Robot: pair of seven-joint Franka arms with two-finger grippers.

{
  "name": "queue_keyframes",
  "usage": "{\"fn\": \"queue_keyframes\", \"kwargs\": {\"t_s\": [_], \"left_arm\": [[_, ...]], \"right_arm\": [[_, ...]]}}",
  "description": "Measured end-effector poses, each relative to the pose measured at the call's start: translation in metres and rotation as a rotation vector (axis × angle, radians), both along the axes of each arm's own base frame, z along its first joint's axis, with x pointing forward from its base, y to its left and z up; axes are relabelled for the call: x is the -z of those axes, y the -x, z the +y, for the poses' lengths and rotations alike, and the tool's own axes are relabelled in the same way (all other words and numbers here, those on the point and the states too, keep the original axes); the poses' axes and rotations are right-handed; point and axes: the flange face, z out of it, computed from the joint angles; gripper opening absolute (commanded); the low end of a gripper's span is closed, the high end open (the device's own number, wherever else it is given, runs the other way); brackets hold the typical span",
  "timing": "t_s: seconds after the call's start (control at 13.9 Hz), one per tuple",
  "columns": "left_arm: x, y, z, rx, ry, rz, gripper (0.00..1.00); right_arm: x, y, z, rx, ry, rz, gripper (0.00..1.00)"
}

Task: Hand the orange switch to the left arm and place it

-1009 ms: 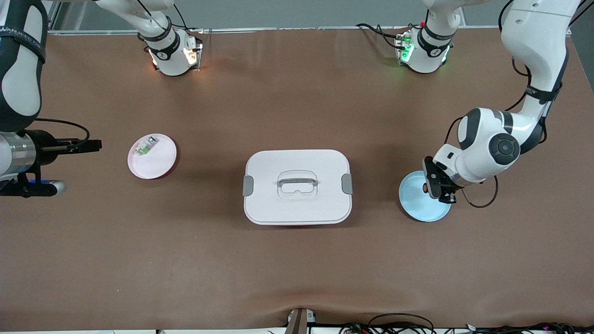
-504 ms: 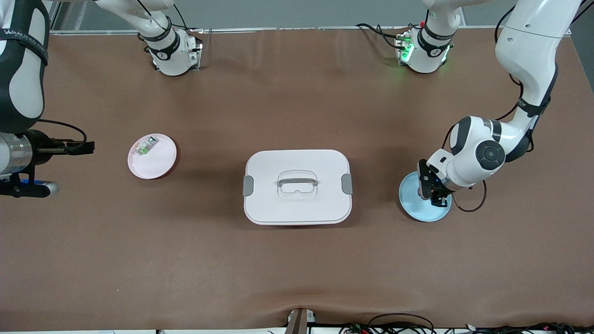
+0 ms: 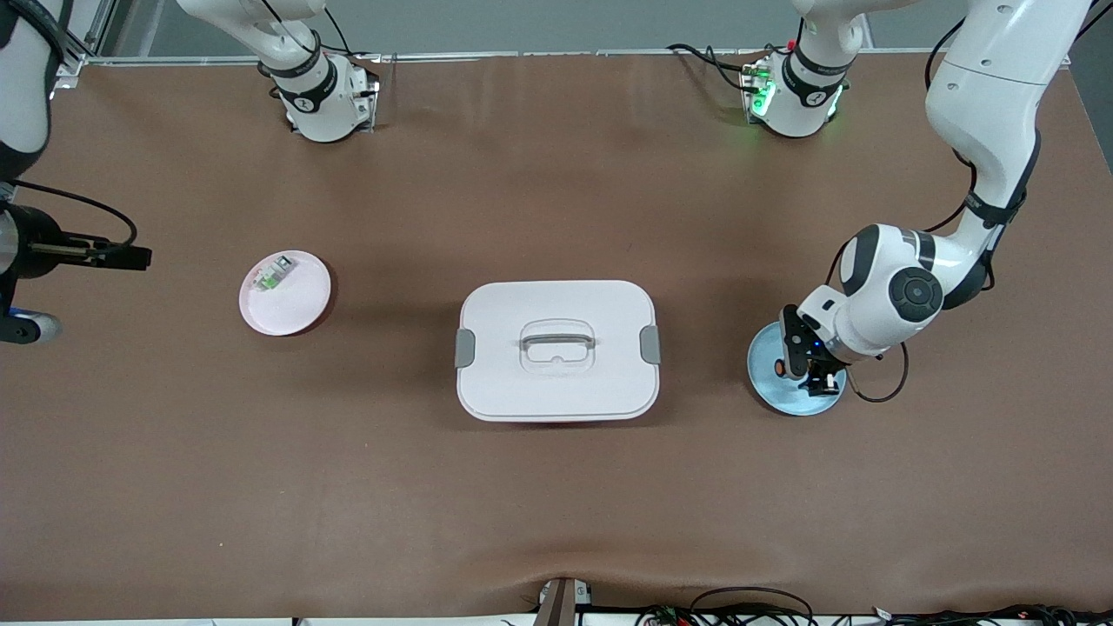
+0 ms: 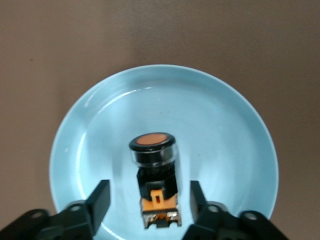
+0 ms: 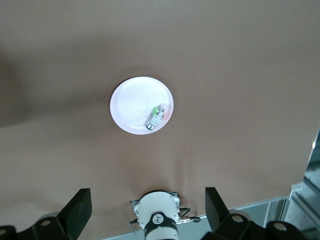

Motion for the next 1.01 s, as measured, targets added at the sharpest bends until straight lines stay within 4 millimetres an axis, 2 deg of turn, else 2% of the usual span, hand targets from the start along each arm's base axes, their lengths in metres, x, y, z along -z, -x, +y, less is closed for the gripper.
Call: {"fn": "queue_keyframes", "kwargs": {"t_s": [0.14,0.43,0.72,0.86,1.01], "left_arm": [[-0.012,-0.01,0.003,-0.014,0.002,-0.027,1.0],[-0.051,-0.031,0.02,-0.169,-0.012,-0.029,1.0],[-0.111,-0.047,0.023,-0.44,-0.038,0.008,1.0],[-0.15,-0.054,0.027,-0.569,-0.049,0.007,1.0],[-0.19,-0.059,0.034,-0.69,-0.058,-0.005,1.0]], "right_arm": [[0.0,0.0,-0.013,-0.072,-0.047,0.006,1.0],[0.0,0.001,-0.015,-0.102,-0.073,0.008,1.0],[-0.002,0.002,-0.024,-0.098,-0.09,0.006,1.0],[-0.002,0.003,-0.024,-0.099,-0.097,0.004,1.0],[-0.011,0.006,-0.021,-0.103,-0.114,-0.016,1.0]]}}
